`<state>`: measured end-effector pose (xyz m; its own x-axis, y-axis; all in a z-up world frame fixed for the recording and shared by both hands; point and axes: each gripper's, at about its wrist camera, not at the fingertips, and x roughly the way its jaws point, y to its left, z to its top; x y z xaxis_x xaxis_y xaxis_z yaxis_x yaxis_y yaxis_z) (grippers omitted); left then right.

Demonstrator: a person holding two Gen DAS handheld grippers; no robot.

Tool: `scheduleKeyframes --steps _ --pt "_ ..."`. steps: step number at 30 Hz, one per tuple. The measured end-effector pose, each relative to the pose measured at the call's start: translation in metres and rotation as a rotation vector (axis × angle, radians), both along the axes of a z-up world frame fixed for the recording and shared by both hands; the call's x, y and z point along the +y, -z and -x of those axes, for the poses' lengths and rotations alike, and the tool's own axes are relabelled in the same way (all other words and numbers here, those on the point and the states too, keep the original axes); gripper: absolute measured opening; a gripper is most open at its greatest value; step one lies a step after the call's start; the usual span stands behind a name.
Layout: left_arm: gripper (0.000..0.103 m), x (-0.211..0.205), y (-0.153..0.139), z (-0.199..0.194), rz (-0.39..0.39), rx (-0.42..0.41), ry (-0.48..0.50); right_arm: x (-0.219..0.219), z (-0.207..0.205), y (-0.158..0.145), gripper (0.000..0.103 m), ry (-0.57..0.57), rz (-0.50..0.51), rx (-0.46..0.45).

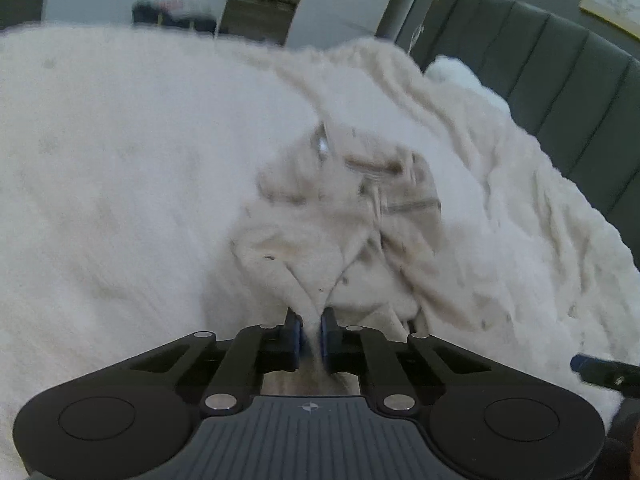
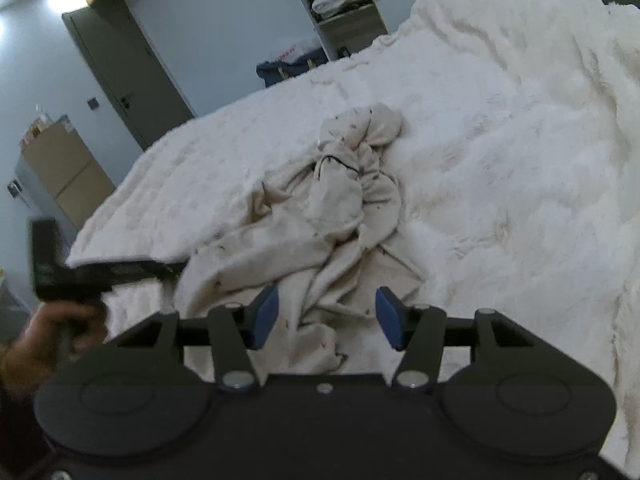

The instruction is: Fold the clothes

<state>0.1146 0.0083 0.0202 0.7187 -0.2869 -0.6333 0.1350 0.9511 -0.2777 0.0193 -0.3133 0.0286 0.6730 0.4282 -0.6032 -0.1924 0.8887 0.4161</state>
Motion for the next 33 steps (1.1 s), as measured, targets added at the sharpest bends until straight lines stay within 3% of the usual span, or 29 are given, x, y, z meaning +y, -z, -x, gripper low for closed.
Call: scheduleKeyframes --steps 5,7,10,12,15,19,20,21,22,26,31,33 --pt "0.007 0.038 -0.060 0.021 -0.002 -0.113 -0.041 0.010 -0.003 -0.002 0.052 -0.015 0.028 -0.006" --pt "0.007 0.052 -0.093 0.036 -0.059 -0.173 -0.050 0.010 -0.004 -0.003 0.052 -0.009 0.023 -0.006" --pt "0.007 0.063 -0.119 0.053 -0.098 -0.236 -0.058 0.008 -0.005 -0.002 0.052 0.004 0.010 -0.001" --pt "0.009 0.073 -0.124 0.059 -0.138 -0.231 -0.087 0.010 -0.006 -0.002 0.052 0.004 0.014 0.003" --pt "0.009 0.093 -0.107 0.059 -0.179 -0.145 -0.191 0.015 -0.006 -0.002 0.052 0.000 0.034 0.004" --pt "0.010 0.130 -0.082 0.075 -0.112 -0.048 -0.276 0.016 -0.005 -0.003 0.052 -0.003 0.045 0.002" --pt "0.019 0.134 -0.077 0.077 -0.103 -0.035 -0.277 0.016 -0.005 -0.003 0.052 -0.002 0.043 0.002" --pt "0.038 0.137 -0.073 0.079 -0.096 -0.022 -0.276 0.015 -0.006 -0.002 0.052 0.000 0.040 0.004" --pt "0.046 0.142 -0.064 0.083 -0.102 0.001 -0.284 0.015 -0.006 -0.002 0.052 0.001 0.038 0.008" --pt "0.061 0.154 -0.033 0.078 -0.084 0.088 -0.304 0.019 -0.008 -0.001 0.052 -0.005 0.049 0.017" --pt "0.062 0.180 0.026 0.062 0.044 0.290 -0.362 0.023 -0.005 -0.001 0.052 -0.005 0.080 0.011" --pt "0.061 0.188 0.036 0.054 0.083 0.321 -0.362 0.023 -0.006 -0.001 0.052 -0.001 0.079 0.017"
